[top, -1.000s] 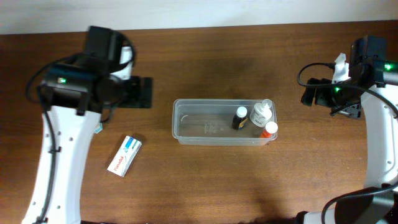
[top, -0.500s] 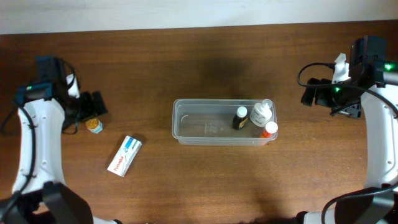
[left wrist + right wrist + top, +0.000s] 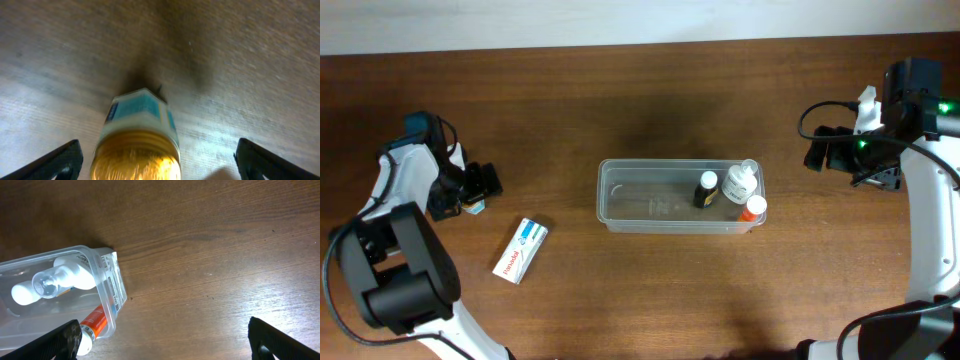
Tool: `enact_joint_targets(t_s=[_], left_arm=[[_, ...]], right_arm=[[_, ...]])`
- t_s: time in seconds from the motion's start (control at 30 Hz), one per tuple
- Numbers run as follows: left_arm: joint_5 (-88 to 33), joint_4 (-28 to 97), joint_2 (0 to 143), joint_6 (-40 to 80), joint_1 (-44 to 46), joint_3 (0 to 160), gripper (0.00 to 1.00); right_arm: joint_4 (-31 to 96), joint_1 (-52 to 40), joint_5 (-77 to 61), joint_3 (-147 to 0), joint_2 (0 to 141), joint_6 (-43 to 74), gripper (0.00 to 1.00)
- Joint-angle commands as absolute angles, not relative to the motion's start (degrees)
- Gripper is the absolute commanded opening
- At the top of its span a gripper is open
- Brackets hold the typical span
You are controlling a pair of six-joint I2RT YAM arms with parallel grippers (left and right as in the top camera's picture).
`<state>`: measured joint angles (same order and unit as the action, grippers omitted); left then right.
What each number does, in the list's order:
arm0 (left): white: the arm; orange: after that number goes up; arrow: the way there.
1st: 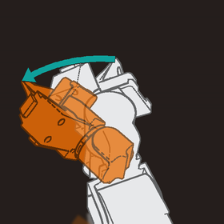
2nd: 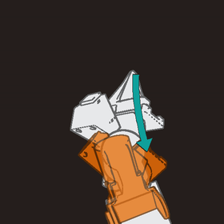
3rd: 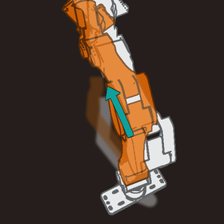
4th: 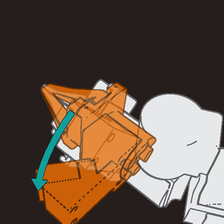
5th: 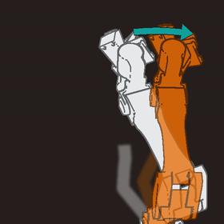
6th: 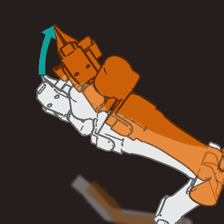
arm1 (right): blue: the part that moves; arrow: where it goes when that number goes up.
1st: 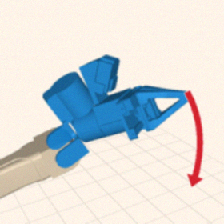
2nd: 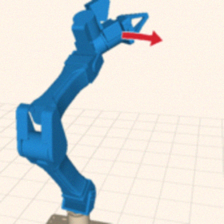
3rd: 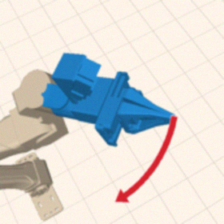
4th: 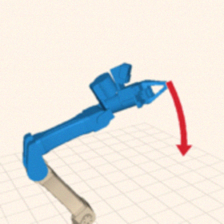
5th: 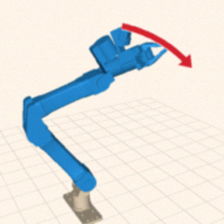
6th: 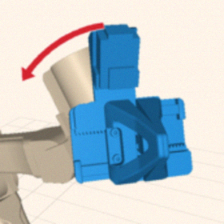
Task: Pack container
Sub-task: 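Move left gripper to the gold-lidded jar and grasp it, then lower the gold-lidded jar into the container and release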
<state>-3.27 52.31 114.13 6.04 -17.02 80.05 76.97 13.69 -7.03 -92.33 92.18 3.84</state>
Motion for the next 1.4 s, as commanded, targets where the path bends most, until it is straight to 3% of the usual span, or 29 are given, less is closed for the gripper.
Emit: enact_joint_targets(t_s=[0.0,0.03,0.1,0.17,0.3,0.5,0.73,0.97,1.37], left_arm=[[-4.08,50.41,115.81,5.08,-17.04,79.64,0.93],[-4.08,49.87,115.83,5.08,-17.04,79.64,0.89],[-4.10,49.01,115.92,5.08,-17.04,79.64,0.64],[-4.12,48.82,115.92,5.10,-16.93,79.64,0.48],[-4.12,49.08,115.92,5.10,-16.67,79.64,0.43],[-4.32,52.56,115.33,5.13,-16.29,80.40,0.23],[-4.36,60.58,107.13,5.15,-8.40,88.84,0.21],[-6.24,62.17,99.39,5.13,8.95,96.01,0.21],[-6.26,58.11,107.96,5.58,36.10,96.25,0.21]], right_arm=[[77.17,13.89,-7.53,-91.92,92.42,3.44,0.98],[77.17,13.89,-7.51,-91.92,92.42,3.44,0.98],[77.14,13.89,-7.51,-91.92,92.42,3.44,0.98],[77.17,13.89,-7.51,-91.92,92.42,3.44,0.98],[77.17,13.91,-7.51,-91.92,92.42,3.44,0.98],[77.17,13.89,-7.51,-91.92,92.42,3.44,0.98],[77.17,13.89,-7.51,-91.92,92.42,3.44,0.98],[77.10,13.89,-7.49,-91.92,92.42,3.44,0.98],[77.01,13.89,-7.51,-91.92,92.42,3.44,0.98]])
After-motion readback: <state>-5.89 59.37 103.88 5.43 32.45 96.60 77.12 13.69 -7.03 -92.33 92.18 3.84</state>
